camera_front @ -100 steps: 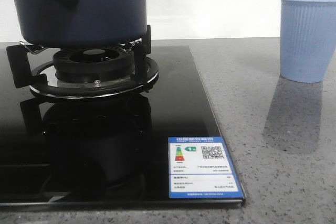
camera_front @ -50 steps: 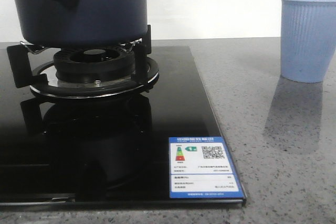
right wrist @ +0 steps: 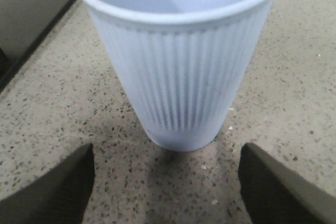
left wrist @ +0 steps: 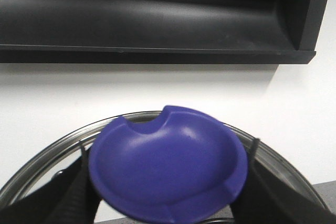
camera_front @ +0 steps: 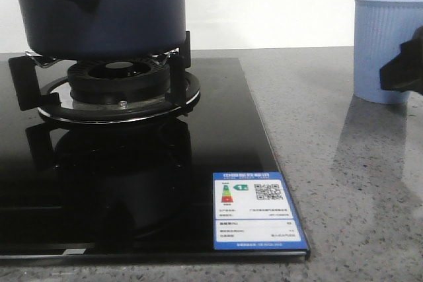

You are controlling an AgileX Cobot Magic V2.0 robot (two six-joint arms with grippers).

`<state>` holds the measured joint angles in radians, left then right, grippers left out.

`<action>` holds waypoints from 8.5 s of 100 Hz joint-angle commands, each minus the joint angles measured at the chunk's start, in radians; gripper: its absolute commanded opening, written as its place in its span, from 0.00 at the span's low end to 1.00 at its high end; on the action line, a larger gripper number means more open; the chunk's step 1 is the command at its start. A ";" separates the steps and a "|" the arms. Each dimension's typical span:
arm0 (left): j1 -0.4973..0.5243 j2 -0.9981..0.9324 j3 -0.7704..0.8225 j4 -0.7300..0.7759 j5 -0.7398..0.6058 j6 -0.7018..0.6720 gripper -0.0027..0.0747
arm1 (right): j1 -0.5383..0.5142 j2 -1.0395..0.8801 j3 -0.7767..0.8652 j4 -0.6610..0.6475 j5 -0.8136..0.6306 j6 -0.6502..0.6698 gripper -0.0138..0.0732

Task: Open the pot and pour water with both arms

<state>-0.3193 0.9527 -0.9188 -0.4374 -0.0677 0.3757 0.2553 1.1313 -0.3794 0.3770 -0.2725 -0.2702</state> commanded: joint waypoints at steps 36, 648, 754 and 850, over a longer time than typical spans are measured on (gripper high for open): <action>0.006 -0.020 -0.039 0.005 -0.093 -0.004 0.50 | 0.003 0.138 -0.117 0.003 -0.188 0.008 0.77; 0.006 -0.018 -0.039 0.005 -0.093 -0.004 0.50 | 0.426 0.443 -1.164 -1.925 0.628 0.016 0.59; 0.006 -0.018 -0.039 0.005 -0.093 -0.004 0.50 | 0.156 0.261 -1.054 -1.304 0.581 0.542 0.53; 0.006 -0.018 -0.039 0.005 -0.094 -0.004 0.50 | -0.342 0.132 -0.057 -0.901 -0.479 0.554 0.53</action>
<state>-0.3193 0.9527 -0.9188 -0.4353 -0.0639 0.3757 -0.0796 1.2461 -0.4171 -0.5480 -0.6348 0.2893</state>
